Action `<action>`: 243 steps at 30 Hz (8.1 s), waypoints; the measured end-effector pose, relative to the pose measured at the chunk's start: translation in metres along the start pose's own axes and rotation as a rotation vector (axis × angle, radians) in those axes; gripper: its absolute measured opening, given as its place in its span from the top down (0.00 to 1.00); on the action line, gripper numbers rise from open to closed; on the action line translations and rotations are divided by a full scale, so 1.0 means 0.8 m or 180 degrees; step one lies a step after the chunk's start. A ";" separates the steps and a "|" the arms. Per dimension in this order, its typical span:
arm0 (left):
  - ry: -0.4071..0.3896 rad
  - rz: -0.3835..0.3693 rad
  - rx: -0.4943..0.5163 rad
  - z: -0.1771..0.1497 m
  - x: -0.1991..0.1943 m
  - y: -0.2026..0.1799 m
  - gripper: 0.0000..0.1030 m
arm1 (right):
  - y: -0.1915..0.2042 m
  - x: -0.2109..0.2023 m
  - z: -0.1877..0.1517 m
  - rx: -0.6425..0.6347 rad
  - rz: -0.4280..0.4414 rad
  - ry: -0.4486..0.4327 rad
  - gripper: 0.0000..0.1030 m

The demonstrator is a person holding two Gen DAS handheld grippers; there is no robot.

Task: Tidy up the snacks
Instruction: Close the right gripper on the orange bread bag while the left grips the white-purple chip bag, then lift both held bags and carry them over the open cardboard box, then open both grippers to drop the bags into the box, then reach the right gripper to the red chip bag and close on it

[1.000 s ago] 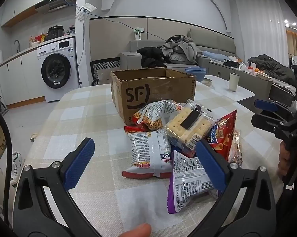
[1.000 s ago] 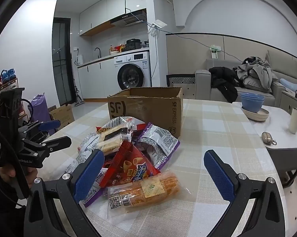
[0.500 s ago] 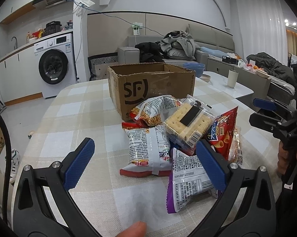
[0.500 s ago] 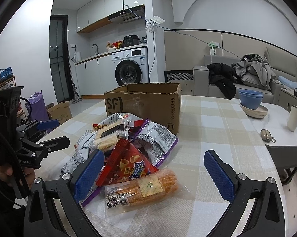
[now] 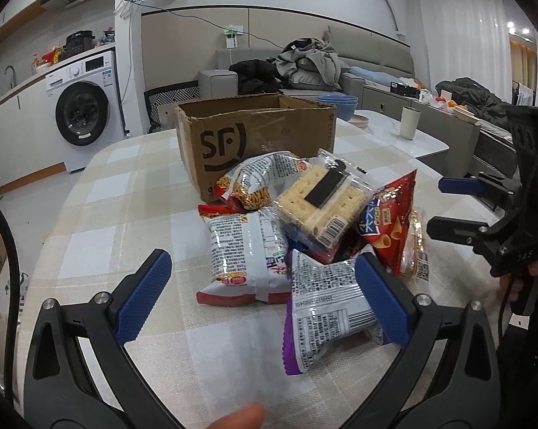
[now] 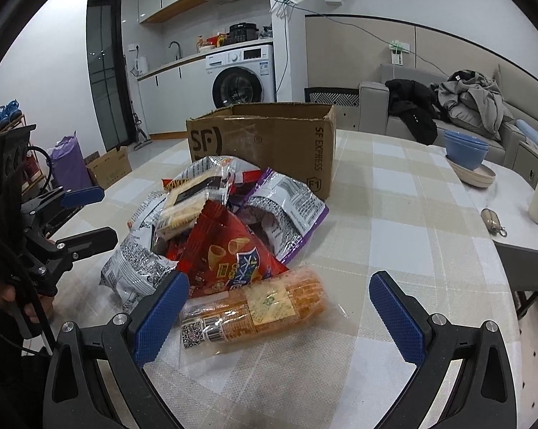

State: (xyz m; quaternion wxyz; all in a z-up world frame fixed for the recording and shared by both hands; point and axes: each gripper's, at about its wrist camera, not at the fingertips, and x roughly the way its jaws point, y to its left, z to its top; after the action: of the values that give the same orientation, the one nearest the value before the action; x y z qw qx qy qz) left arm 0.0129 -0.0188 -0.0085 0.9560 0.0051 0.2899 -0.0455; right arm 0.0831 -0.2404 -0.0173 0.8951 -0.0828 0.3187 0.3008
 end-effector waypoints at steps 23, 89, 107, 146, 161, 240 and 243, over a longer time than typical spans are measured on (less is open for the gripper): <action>0.0610 -0.0429 0.0258 -0.008 0.055 -0.049 0.24 | 0.003 0.027 -0.013 -0.0118 0.0227 0.0520 0.00; 0.0186 -0.0505 -0.0292 0.004 -0.014 -0.001 0.44 | -0.047 0.079 0.013 0.0575 -0.0219 0.0712 0.62; 0.0091 -0.0387 -0.0446 0.032 -0.007 0.026 0.44 | -0.056 0.008 0.022 0.0640 -0.0066 0.0012 0.67; -0.0091 -0.0084 -0.0485 0.165 0.034 0.055 0.44 | -0.023 0.011 0.154 0.0497 0.0392 -0.0537 0.67; -0.0100 0.0008 -0.0506 0.215 0.087 0.079 0.44 | -0.023 0.051 0.187 0.0595 0.0492 -0.0479 0.67; 0.0394 0.0161 -0.0519 0.083 0.052 0.075 0.01 | -0.009 0.031 0.072 0.0352 0.0156 0.0288 0.01; 0.0443 0.0151 -0.0459 0.080 0.057 0.070 0.01 | 0.000 0.045 0.064 0.0266 0.0170 0.0463 0.01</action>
State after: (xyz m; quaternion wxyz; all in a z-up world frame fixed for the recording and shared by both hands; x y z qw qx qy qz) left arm 0.0910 0.0309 0.0190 0.9322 -0.0538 0.3578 -0.0014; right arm 0.1320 -0.2057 0.0007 0.8639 -0.0585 0.3972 0.3042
